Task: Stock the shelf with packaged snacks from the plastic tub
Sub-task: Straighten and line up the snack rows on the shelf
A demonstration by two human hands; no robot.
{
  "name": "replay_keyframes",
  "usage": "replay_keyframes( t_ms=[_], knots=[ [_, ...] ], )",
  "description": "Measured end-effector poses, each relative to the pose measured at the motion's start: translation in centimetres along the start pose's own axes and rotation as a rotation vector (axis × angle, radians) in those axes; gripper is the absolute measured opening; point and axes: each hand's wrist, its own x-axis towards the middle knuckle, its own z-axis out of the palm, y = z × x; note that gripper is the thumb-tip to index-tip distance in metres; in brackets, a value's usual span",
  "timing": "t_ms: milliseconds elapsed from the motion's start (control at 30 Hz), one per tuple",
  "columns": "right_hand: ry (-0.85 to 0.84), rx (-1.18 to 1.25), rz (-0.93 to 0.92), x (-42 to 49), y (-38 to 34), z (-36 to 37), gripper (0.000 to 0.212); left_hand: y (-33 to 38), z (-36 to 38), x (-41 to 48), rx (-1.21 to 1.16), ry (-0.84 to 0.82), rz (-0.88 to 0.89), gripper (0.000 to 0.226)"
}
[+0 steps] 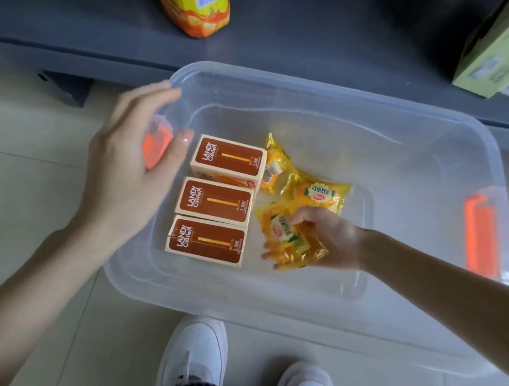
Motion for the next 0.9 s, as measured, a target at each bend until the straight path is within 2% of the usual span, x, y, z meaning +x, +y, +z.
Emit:
replay_keyframes(
  t_ms=[67, 133, 233, 400, 467, 567, 633, 700, 767, 900],
  knots=[
    [-0.028, 0.03, -0.089, -2.1, -1.4, -0.1, 0.045, 1.8, 0.2, -0.1, -0.089, -0.088, 0.06, 0.038],
    [-0.066, -0.1, -0.148, -4.5, -2.9, 0.0, 0.046, 3.8, 0.8, 0.3, -0.21, -0.271, -0.052, 0.04],
    [-0.11, -0.376, -0.185, -7.7, -4.8, 0.6, 0.037, 5.9, 2.4, 1.5, -0.345, -0.521, -0.201, 0.042],
    [-0.032, -0.632, -0.276, -10.4, -6.0, 2.4, 0.03, 7.3, 4.7, 2.0, -0.568, -0.694, -0.281, 0.031],
    [0.018, -0.673, -0.33, -10.6, -6.0, 3.0, 0.025, 7.4, 5.2, 1.5, -0.611, -0.651, -0.313, 0.029],
    [0.117, -0.668, -0.387, -10.5, -5.6, 3.0, 0.027, 7.2, 5.4, 1.0, -0.71, -0.507, -0.448, 0.028],
    [0.159, -0.624, -0.403, -10.4, -5.1, 2.8, 0.021, 6.8, 5.4, 0.7, -0.714, -0.41, -0.508, 0.029],
    [0.186, -0.547, -0.404, -10.1, -4.3, 2.8, 0.014, 6.4, 5.5, 0.3, -0.63, -0.32, -0.468, 0.04],
    [0.248, -0.409, -0.426, -9.5, -3.4, 3.0, 0.018, 6.0, 5.8, 0.0, -0.55, -0.222, -0.43, 0.049],
    [0.336, -0.302, -0.497, -8.2, -2.0, 4.2, 0.029, 5.7, 5.8, -0.4, -0.345, -0.062, -0.305, 0.046]
  ],
)
